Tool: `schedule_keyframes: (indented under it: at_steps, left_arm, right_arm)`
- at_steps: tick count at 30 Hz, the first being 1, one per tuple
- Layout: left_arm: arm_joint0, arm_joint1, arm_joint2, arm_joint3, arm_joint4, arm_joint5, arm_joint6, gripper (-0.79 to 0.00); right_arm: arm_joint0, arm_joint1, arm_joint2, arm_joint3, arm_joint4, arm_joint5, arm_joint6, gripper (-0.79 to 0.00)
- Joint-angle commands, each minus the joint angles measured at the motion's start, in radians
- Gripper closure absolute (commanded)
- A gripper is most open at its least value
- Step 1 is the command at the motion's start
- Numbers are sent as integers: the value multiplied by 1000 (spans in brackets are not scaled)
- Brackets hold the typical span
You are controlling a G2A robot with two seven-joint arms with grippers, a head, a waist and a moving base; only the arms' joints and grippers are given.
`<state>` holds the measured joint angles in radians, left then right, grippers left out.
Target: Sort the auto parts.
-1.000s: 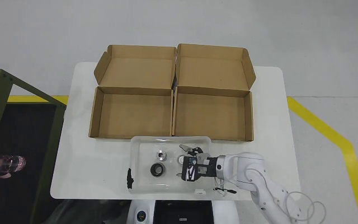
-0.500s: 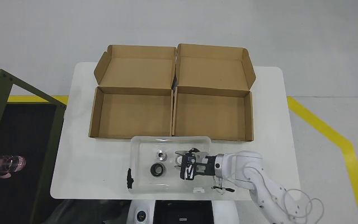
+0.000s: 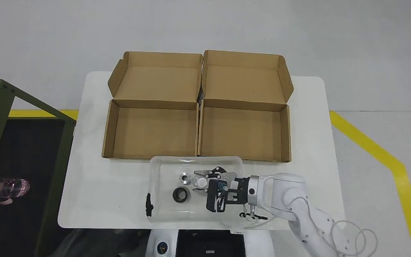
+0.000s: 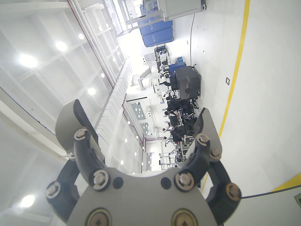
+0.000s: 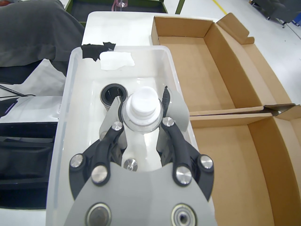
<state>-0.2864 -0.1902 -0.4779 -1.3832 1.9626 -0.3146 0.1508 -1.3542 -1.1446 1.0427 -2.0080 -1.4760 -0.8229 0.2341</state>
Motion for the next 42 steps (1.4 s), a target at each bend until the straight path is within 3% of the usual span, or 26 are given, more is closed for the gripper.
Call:
schedule_keyframes:
  at_steps: [1,17,27,42]
  left_arm:
    - [0,0,0,0,0,0,0,-785]
    - [0,0,0,0,0,0,0,-785]
    - [0,0,0,0,0,0,0,-785]
    - [0,0,0,0,0,0,0,-785]
  right_arm:
    - [-1,1,0,-13,-8,13,-22,0]
    - [63,-8,-5,-26,-55,157,-242,0]
    - [96,-12,23,-23,-39,215,-312,0]
    - [155,-12,70,35,-14,219,-363,0]
